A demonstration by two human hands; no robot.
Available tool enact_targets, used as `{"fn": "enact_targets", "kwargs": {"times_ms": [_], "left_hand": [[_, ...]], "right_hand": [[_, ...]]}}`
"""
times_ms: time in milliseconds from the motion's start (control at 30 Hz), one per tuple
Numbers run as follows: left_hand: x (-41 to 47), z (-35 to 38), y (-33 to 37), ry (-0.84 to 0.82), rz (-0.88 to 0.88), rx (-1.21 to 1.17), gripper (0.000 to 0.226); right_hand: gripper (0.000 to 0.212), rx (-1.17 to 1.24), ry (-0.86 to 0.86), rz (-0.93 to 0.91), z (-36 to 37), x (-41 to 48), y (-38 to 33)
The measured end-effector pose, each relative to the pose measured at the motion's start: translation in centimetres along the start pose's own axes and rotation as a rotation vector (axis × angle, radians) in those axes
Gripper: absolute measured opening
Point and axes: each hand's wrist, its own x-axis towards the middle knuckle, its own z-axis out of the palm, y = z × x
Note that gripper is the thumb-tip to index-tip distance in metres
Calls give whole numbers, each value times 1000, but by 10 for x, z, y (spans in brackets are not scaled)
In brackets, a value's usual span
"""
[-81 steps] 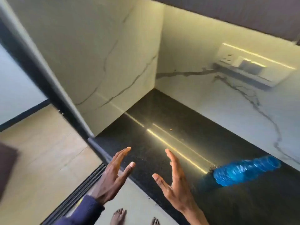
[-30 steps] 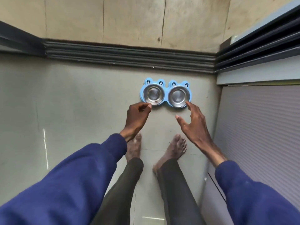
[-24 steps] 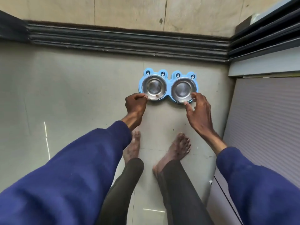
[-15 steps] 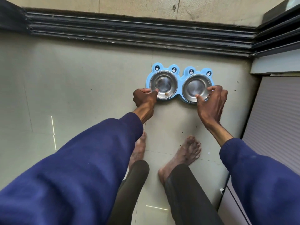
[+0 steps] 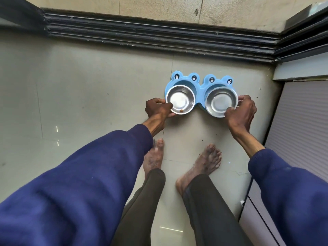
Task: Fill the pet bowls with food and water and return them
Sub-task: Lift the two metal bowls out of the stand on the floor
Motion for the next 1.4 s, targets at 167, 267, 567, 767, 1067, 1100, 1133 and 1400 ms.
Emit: {"fn": "enact_targets", "kwargs": {"times_ms": [167, 267, 567, 767, 1067, 1100, 1133, 1400], "left_hand": [[-62, -51, 5, -8, -37, -16, 24], [-122, -91, 25, -62, -74, -101, 22], [-331, -221, 118, -274, -6, -240, 26], [-461, -302, 181, -405, 147, -298, 24], [-605, -387, 214, -596, 246, -219, 25], [-616, -390, 216, -615, 255, -204, 25], [-624, -391, 218, -632, 264, -196, 25], [-696, -365, 209, -784, 349, -77, 9]], "right_hand": [[32, 52, 19, 4, -57, -60, -9], [29, 130, 47, 0, -110, -105, -32], [28, 482, 108, 66, -302, -251, -130], [25, 701, 165, 14, -429, -351, -191], [32, 935, 235, -22, -554, -491, -198], [34, 951, 241, -18, -563, -501, -194], [33, 969, 247, -12, -569, -509, -190], [18, 1097, 402, 44, -628, -568, -132]]}}
